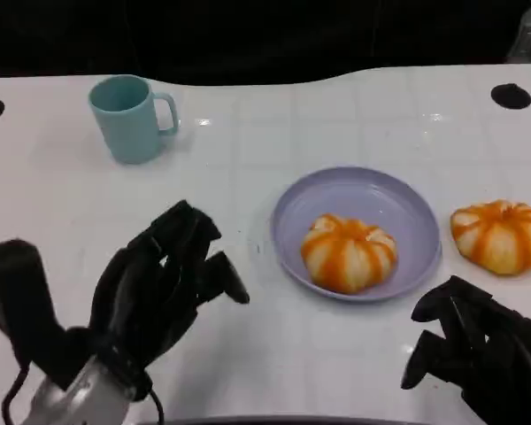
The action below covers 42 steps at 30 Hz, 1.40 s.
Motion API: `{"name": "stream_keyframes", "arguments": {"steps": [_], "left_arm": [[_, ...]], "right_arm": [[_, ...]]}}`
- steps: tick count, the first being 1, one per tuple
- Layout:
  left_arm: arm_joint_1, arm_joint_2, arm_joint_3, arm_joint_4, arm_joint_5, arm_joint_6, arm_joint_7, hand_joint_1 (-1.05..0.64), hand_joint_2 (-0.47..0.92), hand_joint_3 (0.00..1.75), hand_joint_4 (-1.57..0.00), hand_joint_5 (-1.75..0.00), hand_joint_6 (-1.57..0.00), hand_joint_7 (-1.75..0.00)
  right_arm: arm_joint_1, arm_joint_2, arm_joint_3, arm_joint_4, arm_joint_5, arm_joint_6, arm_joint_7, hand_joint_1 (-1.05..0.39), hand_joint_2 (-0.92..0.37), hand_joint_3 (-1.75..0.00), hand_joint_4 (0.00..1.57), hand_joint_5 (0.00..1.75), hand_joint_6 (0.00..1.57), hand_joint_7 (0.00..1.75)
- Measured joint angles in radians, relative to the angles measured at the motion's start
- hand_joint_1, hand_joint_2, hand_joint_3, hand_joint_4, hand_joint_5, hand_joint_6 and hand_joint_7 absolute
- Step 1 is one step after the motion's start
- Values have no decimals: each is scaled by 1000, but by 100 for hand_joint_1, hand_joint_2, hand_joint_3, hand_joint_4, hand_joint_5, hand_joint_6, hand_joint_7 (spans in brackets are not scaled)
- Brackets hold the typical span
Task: Grasp the bread from the table and place it into the plate.
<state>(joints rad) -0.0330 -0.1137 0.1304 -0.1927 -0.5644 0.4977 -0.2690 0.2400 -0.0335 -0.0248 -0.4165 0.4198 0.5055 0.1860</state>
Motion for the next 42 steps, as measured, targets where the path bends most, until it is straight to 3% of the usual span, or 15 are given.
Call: {"name": "stream_keyframes", "arguments": {"steps": [14,42], "left_arm": [[150,6,-13,-105,-38,51,58,-56,92,47,-81,-175,-58,-175],[149,27,-35,-27,-31,24,62,-57,92,42,-85,-175,-62,-175]], "right_arm": [[1,0,-3,-20,1,16,-9,-42,-92,-46,62,175,48,160],[-4,-1,-7,5,1,10,1,-41,-92,-44,64,175,50,160]]}}
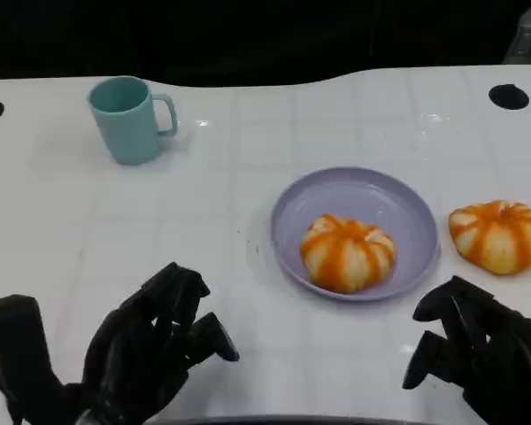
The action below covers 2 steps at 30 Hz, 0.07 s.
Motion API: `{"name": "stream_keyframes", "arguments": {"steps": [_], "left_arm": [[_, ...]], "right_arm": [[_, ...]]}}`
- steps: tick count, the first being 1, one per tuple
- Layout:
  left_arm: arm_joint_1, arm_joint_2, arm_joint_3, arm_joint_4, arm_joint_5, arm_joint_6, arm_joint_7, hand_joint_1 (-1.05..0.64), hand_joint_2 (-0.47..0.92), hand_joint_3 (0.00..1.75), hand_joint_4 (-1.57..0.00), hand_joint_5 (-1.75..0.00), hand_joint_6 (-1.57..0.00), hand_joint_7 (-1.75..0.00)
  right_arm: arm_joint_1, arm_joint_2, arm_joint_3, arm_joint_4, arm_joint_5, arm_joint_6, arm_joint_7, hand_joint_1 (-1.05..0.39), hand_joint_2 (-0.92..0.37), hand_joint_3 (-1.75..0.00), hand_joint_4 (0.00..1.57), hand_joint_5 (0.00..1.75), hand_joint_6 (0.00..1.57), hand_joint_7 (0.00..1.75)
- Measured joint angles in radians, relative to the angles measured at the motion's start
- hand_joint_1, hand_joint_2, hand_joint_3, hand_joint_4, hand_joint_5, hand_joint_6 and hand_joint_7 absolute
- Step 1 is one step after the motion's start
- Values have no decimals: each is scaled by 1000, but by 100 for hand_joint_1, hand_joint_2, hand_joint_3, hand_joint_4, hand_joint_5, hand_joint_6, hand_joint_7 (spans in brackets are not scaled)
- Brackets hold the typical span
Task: Grasp the bread from the table and place it into the plate.
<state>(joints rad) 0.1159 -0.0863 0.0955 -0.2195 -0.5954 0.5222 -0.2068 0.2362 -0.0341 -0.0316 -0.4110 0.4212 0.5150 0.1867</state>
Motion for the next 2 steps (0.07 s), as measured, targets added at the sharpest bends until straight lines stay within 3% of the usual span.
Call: {"name": "stream_keyframes", "arguments": {"steps": [2], "left_arm": [[0,0,-5,1,0,-4,-2,-57,92,43,-86,-175,-63,-175]], "right_arm": [[-1,0,0,4,0,-4,4,-41,-92,-44,65,175,51,160]]}}
